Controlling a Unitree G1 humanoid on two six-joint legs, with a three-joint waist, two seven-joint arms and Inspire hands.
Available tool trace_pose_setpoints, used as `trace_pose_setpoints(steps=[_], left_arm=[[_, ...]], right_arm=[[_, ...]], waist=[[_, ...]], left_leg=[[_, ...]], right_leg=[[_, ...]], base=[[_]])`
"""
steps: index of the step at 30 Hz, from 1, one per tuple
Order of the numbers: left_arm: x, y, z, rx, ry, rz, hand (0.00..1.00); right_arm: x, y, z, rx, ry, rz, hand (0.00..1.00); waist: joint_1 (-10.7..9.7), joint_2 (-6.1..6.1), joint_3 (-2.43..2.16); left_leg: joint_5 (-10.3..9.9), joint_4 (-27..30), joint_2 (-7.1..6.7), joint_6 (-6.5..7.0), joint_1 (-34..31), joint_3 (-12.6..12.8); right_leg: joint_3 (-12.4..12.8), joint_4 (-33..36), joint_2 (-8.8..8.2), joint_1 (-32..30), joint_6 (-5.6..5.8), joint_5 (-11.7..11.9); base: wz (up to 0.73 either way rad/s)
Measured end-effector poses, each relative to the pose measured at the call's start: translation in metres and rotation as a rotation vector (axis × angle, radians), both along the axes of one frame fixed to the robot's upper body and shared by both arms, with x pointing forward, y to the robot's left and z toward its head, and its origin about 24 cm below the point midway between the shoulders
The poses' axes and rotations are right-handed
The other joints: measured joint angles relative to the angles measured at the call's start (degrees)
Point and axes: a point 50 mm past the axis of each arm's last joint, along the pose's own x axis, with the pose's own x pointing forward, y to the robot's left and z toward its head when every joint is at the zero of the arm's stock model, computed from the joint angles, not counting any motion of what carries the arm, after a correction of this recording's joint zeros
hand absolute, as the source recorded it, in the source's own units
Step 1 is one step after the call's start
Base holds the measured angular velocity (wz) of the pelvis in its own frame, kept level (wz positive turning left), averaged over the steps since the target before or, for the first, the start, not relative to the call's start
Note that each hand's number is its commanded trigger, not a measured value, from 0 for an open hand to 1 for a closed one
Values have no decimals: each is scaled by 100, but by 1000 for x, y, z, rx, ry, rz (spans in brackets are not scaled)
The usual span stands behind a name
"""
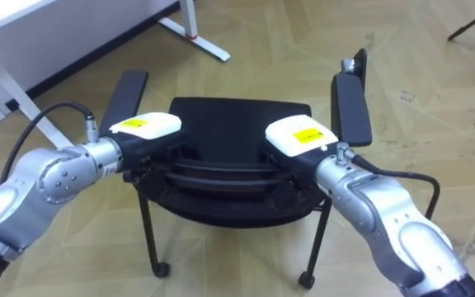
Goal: Push chair
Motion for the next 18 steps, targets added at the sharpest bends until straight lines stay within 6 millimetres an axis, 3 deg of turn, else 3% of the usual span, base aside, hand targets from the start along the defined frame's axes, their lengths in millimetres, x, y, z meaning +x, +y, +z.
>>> trace_pose_setpoints(steps=[18], left_arm=[[0,4,-1,20,-8,12,100]], right_arm=[[-4,4,-7,0,-30,57,100]], waist=[[-25,-15,-7]], left_leg=[[-8,203,11,11,-103,-144]], right_leg=[[-200,45,-16,51,0,-1]], base=[[4]])
